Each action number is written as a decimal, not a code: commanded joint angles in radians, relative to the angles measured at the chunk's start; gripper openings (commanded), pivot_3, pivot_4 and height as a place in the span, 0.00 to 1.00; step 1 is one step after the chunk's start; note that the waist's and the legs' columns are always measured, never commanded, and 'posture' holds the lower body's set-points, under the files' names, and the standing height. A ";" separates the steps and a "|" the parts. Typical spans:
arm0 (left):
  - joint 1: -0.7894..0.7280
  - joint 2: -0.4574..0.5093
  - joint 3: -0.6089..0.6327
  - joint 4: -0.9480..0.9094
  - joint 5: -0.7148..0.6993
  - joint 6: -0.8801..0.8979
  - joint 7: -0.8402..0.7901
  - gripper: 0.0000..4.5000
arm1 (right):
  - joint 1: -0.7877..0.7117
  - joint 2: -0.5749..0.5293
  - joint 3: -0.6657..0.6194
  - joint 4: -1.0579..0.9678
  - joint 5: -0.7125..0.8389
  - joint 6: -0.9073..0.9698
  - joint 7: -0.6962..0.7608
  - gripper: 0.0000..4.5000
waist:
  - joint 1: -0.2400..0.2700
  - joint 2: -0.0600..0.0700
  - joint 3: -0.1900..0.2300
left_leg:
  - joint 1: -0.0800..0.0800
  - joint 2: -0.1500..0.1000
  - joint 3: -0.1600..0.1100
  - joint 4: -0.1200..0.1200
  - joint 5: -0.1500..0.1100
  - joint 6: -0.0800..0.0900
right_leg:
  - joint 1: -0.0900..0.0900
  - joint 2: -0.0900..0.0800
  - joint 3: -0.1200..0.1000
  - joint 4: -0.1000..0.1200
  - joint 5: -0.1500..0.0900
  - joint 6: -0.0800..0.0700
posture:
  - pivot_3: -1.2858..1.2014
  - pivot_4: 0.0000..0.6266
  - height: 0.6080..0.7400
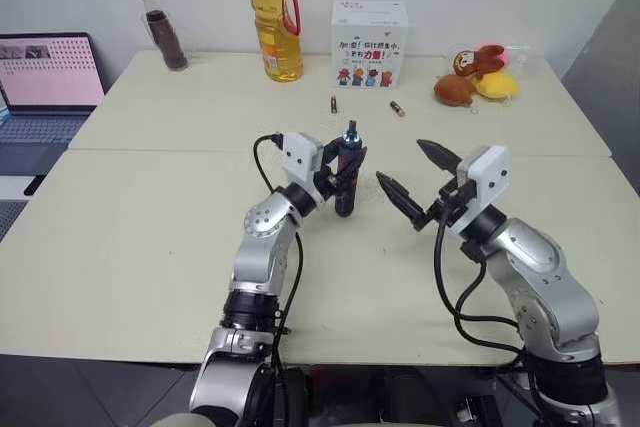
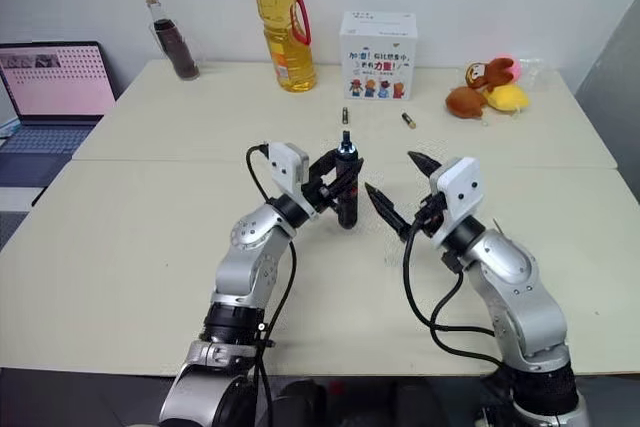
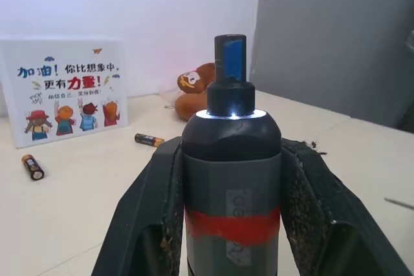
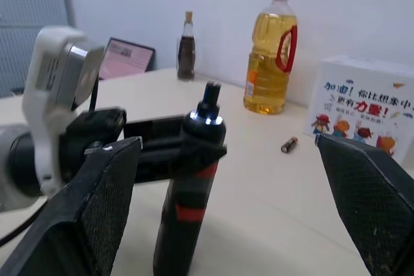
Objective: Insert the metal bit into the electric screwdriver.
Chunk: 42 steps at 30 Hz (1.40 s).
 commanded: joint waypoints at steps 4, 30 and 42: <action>0.066 0.082 -0.009 -0.107 -0.034 0.094 0.010 0.37 | 0.010 -0.046 -0.056 0.015 0.006 0.033 0.003 1.00 | -0.001 0.001 -0.001 | 0.002 0.000 0.000 0.000 0.000 0.001 | 0.001 0.000 0.000 0.000 0.000 0.000 | 0.52 0.24 1.00; 0.020 0.047 -0.074 -0.020 -0.045 0.028 0.101 0.37 | -0.296 -0.696 -0.028 0.692 0.019 0.597 0.499 1.00 | 0.008 0.004 -0.002 | 0.008 -0.001 0.004 -0.001 -0.001 0.002 | 0.012 0.002 -0.001 -0.009 0.002 -0.002 | 0.52 0.24 1.00; 0.007 0.030 -0.070 -0.010 -0.054 0.022 0.141 0.37 | -0.428 -0.627 0.152 0.920 -0.108 0.639 0.498 1.00 | 0.025 0.004 -0.002 | 0.003 -0.001 0.003 0.000 -0.001 0.001 | 0.011 0.000 -0.002 -0.016 0.006 0.003 | 0.52 0.24 1.00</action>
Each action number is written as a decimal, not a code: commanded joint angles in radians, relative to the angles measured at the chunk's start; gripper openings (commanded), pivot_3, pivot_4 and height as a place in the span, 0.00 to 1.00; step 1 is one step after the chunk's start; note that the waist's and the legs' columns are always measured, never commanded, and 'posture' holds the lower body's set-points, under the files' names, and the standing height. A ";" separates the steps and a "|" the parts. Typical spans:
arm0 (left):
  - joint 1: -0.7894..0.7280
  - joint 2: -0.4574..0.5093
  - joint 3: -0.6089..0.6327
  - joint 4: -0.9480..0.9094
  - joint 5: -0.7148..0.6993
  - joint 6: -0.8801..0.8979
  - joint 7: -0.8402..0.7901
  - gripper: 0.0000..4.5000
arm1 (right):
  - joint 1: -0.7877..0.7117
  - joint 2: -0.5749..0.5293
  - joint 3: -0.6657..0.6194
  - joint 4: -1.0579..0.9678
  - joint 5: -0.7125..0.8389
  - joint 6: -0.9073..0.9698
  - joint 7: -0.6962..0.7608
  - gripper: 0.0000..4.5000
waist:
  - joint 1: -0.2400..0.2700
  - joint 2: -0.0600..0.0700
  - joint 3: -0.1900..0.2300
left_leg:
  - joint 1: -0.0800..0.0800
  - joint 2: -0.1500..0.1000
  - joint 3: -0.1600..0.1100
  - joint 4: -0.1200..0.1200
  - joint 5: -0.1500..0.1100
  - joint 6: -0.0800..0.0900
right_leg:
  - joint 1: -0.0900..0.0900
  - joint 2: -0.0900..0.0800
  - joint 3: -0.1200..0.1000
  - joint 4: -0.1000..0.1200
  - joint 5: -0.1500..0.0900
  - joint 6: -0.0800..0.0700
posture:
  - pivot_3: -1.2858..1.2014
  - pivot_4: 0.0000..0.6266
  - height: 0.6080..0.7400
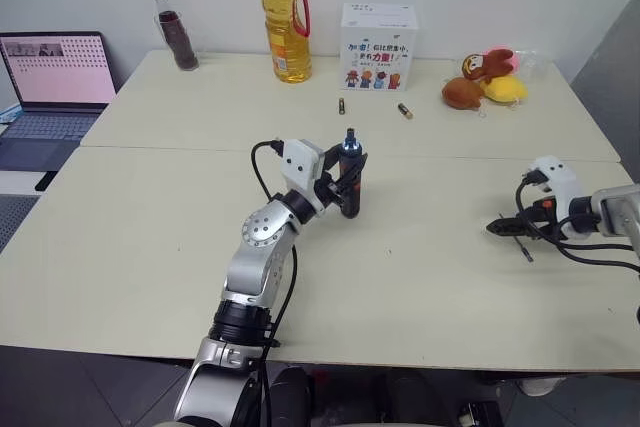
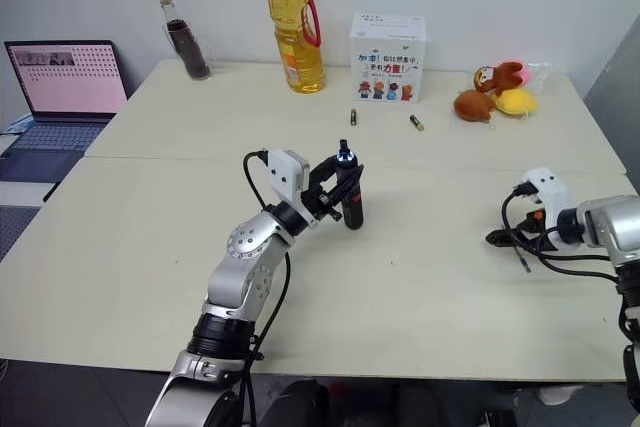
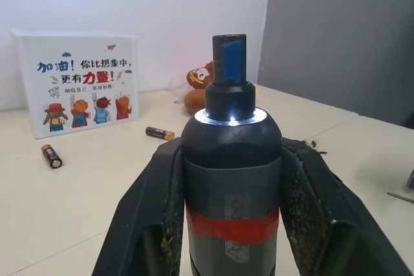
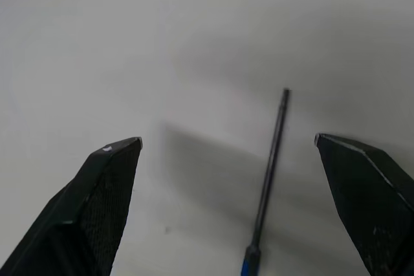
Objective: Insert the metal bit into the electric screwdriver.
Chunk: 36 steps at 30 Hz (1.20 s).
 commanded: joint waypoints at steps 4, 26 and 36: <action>0.016 -0.007 0.005 -0.007 0.009 0.006 0.043 0.37 | 0.021 0.006 0.043 0.070 -0.055 -0.056 0.034 1.00 | 0.000 0.000 0.000 | 0.000 0.000 0.000 0.000 0.000 0.000 | 0.000 0.000 0.000 0.000 0.000 0.000 | 0.52 0.24 1.00; -0.009 0.006 0.009 0.032 0.020 -0.016 0.054 0.37 | -0.045 0.070 0.046 0.188 -0.164 -0.134 0.083 0.11 | -0.003 -0.004 -0.003 | 0.002 0.000 0.000 0.000 0.000 0.000 | 0.001 0.002 0.000 0.000 0.002 0.000 | 0.52 0.24 1.00; -0.034 0.023 0.015 0.063 0.015 -0.029 0.038 0.37 | -0.103 0.120 -0.149 -0.030 -0.048 0.041 0.017 0.01 | -0.009 -0.003 -0.002 | 0.002 0.000 0.000 0.000 0.000 0.000 | 0.000 0.002 0.001 0.000 0.002 -0.001 | 0.52 0.24 1.00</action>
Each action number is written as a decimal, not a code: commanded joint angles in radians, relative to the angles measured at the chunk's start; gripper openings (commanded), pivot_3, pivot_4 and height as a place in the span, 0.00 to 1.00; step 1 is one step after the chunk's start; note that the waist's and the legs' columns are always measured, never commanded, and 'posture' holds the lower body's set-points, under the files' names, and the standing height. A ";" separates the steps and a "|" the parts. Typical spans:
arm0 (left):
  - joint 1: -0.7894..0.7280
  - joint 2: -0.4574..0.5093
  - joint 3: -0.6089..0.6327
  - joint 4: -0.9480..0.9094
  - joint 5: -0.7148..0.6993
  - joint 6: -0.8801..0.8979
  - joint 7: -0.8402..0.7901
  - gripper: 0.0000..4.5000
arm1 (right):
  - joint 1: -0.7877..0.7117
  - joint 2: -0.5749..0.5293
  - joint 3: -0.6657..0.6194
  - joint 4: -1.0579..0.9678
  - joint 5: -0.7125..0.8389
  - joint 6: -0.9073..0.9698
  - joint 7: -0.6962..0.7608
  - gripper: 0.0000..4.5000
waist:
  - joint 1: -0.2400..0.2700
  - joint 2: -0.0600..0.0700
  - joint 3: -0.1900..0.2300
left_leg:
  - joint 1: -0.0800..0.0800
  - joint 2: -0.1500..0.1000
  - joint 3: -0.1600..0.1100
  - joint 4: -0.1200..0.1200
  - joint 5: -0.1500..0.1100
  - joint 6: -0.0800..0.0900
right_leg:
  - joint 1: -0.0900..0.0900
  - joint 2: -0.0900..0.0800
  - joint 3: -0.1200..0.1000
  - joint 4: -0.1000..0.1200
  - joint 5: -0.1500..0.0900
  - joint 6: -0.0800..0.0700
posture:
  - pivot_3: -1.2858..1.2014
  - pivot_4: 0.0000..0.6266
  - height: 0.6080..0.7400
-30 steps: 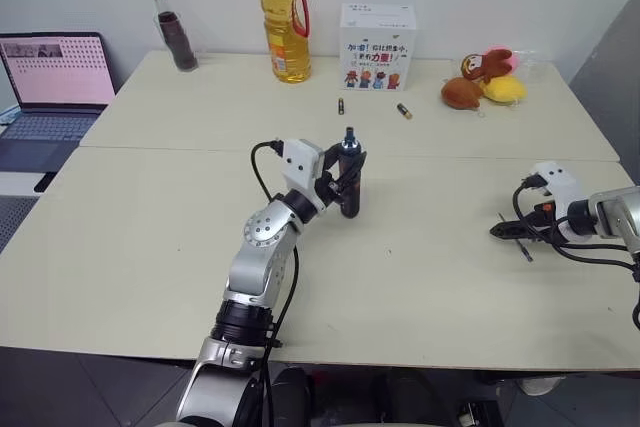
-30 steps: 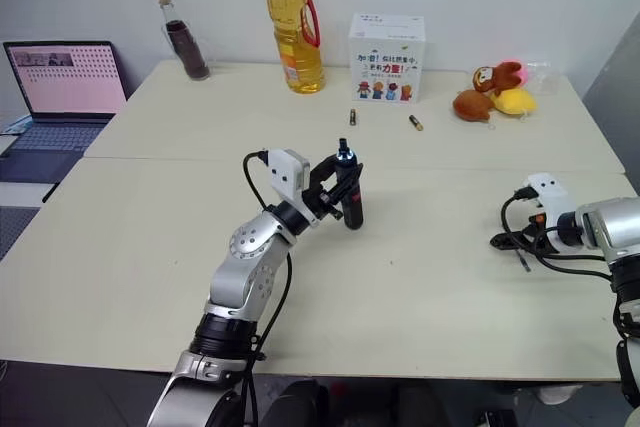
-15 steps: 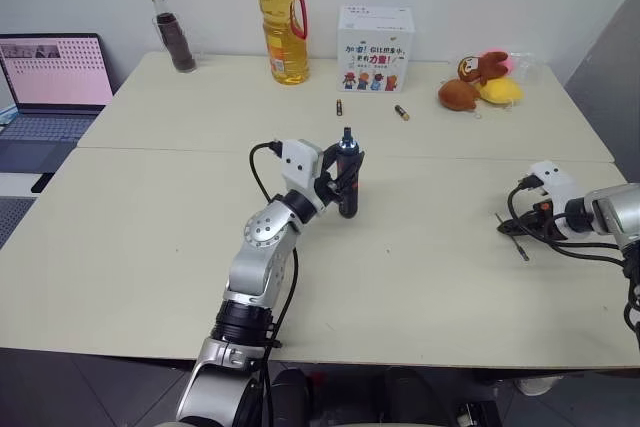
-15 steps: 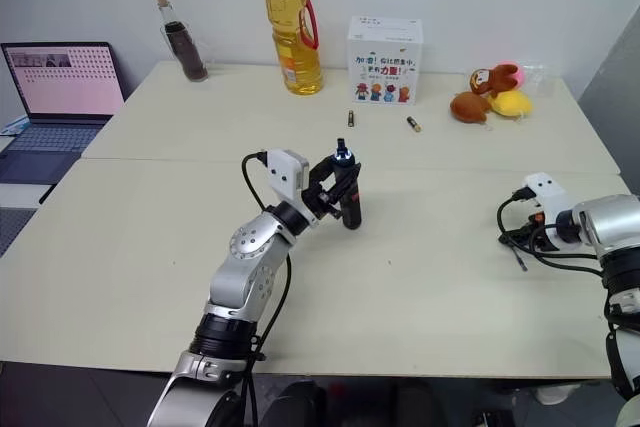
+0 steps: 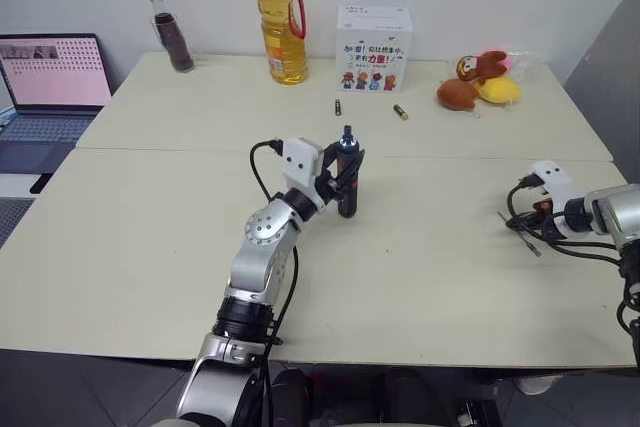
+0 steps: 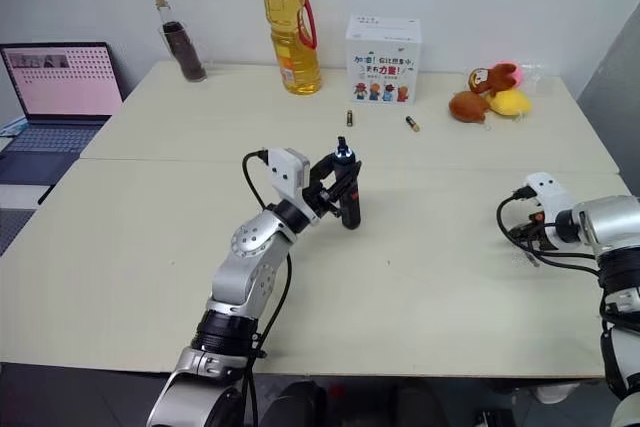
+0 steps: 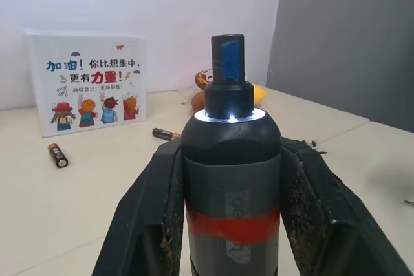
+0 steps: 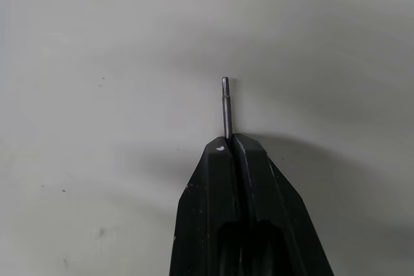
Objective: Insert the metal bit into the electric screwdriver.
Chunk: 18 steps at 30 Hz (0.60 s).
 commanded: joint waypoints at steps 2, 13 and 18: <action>-0.010 0.025 0.018 0.015 0.012 -0.004 0.003 0.37 | -0.123 0.102 -0.210 -0.231 0.149 0.185 -0.086 0.01 | -0.011 0.002 0.001 | 0.000 0.000 0.000 0.000 0.000 0.000 | -0.001 0.000 0.001 0.000 0.000 0.000 | 0.52 0.24 1.00; -0.013 0.036 0.008 0.007 0.008 0.010 -0.006 0.37 | -0.350 0.585 -0.552 -0.520 0.276 0.102 -0.537 0.01 | -0.003 0.006 0.001 | -0.004 0.001 -0.003 -0.001 0.000 0.000 | -0.004 -0.001 0.001 0.000 0.001 -0.001 | 0.52 0.24 1.00; -0.019 0.038 0.004 0.006 0.008 0.016 -0.011 0.37 | -0.317 0.703 -0.529 -0.567 0.288 -0.031 -0.627 0.01 | -0.004 0.006 0.001 | -0.004 0.001 -0.001 -0.002 0.000 0.000 | -0.007 0.000 0.002 0.002 0.002 0.000 | 0.52 0.24 1.00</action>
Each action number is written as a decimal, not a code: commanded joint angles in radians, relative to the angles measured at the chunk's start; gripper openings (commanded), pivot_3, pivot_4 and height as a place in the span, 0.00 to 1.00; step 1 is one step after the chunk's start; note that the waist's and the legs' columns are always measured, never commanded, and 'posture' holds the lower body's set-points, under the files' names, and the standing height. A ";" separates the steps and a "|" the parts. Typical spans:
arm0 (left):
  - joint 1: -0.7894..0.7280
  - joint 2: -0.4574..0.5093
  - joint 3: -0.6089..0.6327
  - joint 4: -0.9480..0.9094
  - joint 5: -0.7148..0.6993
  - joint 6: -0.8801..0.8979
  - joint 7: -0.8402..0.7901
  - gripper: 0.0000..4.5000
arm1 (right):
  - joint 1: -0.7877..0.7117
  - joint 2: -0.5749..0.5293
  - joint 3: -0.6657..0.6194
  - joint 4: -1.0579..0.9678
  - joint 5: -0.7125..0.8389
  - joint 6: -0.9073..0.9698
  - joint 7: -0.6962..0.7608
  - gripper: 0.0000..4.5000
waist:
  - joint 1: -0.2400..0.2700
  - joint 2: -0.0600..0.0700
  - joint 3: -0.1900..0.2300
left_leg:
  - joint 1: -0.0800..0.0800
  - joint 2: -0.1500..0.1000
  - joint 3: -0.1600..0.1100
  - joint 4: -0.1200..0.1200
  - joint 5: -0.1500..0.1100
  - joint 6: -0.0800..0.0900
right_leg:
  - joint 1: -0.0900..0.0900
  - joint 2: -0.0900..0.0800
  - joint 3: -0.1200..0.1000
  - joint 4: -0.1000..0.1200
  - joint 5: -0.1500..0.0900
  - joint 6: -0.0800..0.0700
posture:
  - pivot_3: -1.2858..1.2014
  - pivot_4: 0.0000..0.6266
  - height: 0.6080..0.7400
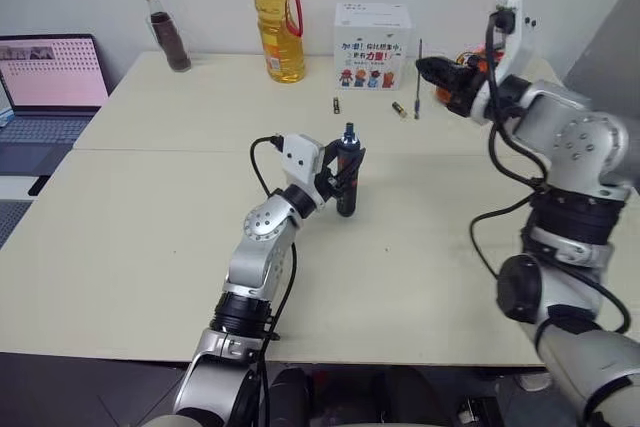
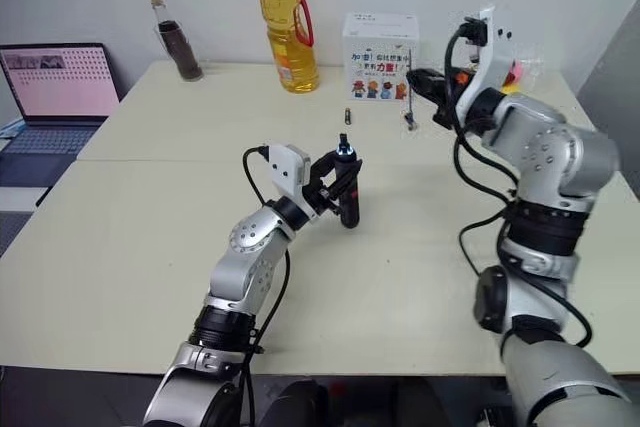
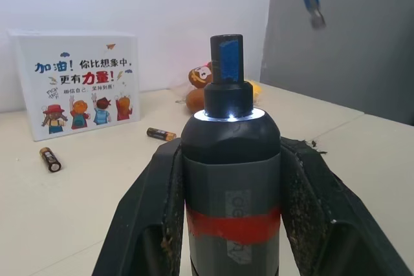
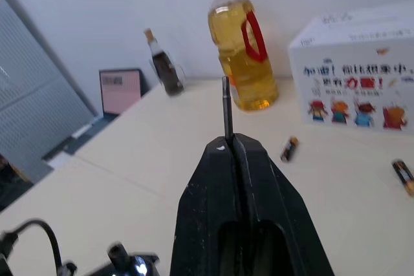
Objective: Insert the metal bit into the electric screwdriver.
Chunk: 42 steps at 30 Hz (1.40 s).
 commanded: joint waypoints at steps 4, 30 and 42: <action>-0.007 0.019 0.004 0.004 0.017 0.014 0.002 0.37 | 0.026 0.125 0.033 -0.079 0.025 -0.209 -0.112 0.01 | -0.008 0.000 0.000 | 0.000 0.000 0.000 0.000 0.000 0.000 | 0.000 0.000 0.000 0.000 0.000 0.000 | 0.52 0.24 1.00; -0.004 0.021 -0.001 -0.012 0.010 0.040 0.005 0.37 | 0.146 0.215 0.208 -0.177 0.163 -0.367 -0.116 0.01 | -0.018 0.000 0.000 | 0.000 0.000 0.000 -0.001 0.000 0.001 | 0.000 0.000 0.000 0.000 0.000 0.000 | 0.52 0.24 1.00; 0.021 0.163 -0.031 -0.129 -0.155 0.233 -0.302 0.37 | 0.135 0.049 0.159 -0.059 0.379 -0.311 0.116 0.01 | -0.018 0.001 0.000 | 0.000 0.000 0.000 -0.002 0.000 0.001 | 0.000 0.000 0.000 -0.002 0.000 0.000 | 0.52 0.24 1.00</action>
